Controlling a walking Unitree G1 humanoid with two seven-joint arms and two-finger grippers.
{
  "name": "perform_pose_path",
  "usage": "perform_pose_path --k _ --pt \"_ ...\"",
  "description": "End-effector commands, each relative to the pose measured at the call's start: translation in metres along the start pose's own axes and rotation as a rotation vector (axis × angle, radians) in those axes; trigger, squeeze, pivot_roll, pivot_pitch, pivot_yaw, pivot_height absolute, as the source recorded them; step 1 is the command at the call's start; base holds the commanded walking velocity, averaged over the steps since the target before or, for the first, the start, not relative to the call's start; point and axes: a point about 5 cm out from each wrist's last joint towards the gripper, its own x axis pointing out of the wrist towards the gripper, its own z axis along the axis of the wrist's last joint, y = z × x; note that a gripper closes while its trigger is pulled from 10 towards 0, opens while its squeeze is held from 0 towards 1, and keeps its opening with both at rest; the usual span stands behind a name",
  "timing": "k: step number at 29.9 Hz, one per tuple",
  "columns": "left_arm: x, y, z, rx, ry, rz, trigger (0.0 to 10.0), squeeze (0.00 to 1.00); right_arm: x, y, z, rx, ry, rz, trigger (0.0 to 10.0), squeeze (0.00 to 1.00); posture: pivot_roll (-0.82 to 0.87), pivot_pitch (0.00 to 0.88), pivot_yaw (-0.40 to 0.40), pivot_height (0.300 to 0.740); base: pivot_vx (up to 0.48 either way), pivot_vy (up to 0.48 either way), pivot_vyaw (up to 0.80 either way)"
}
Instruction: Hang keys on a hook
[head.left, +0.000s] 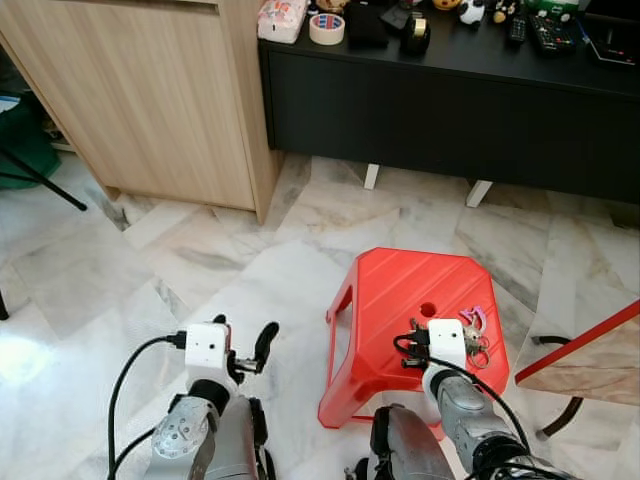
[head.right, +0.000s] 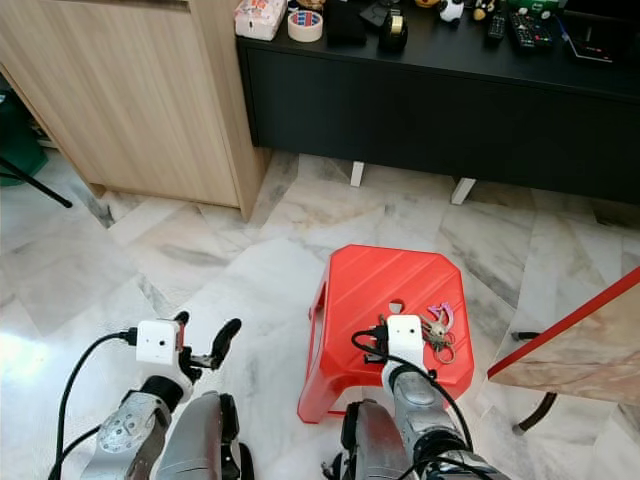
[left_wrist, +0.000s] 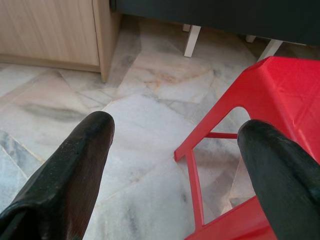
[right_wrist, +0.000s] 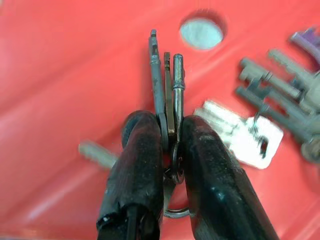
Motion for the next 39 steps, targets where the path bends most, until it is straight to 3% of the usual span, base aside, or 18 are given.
perform_pose_path --k 1,5,10,17,20,21,33,39 --pt "-0.002 0.001 -0.008 0.002 0.032 0.008 10.0 0.00 0.001 -0.001 0.007 0.027 -0.049 0.000 0.0 0.00 0.08 0.181 -0.077 0.616 0.000 0.000 0.00" --pt "0.003 0.002 -0.009 0.001 0.030 0.018 10.0 0.00 0.000 0.005 0.030 0.051 -0.210 0.041 0.0 0.00 0.07 0.146 -0.081 0.616 0.000 0.000 0.00" --pt "0.011 0.002 -0.009 -0.002 0.021 0.024 10.0 0.00 -0.005 0.007 0.041 0.076 -0.323 0.063 0.0 0.00 0.06 0.114 -0.083 0.616 0.000 0.000 0.00" --pt "0.019 0.002 -0.008 -0.013 0.005 0.037 10.0 0.00 -0.020 0.006 0.049 0.040 -0.470 0.069 0.0 0.00 0.04 0.060 -0.086 0.616 0.000 0.000 0.00" --pt "0.021 0.003 -0.010 -0.024 0.002 0.047 10.0 0.00 -0.026 0.006 0.046 0.033 -0.486 0.074 6.7 0.00 0.03 0.040 -0.088 0.616 0.000 0.000 0.00" --pt "0.021 0.004 -0.012 -0.034 0.000 0.055 10.0 0.00 -0.031 0.004 0.043 0.023 -0.501 0.075 10.0 0.00 0.02 0.030 -0.089 0.616 0.000 0.000 0.00" --pt "0.023 0.004 -0.015 -0.048 -0.005 0.064 10.0 0.00 -0.040 0.002 0.042 0.014 -0.509 0.073 10.0 0.00 0.02 0.023 -0.090 0.616 0.000 0.000 0.00" --pt "0.026 0.001 -0.016 -0.075 -0.011 0.058 10.0 0.00 -0.034 -0.002 0.057 0.020 -0.519 0.045 10.0 0.00 0.01 0.015 -0.094 0.616 0.000 0.000 0.00"
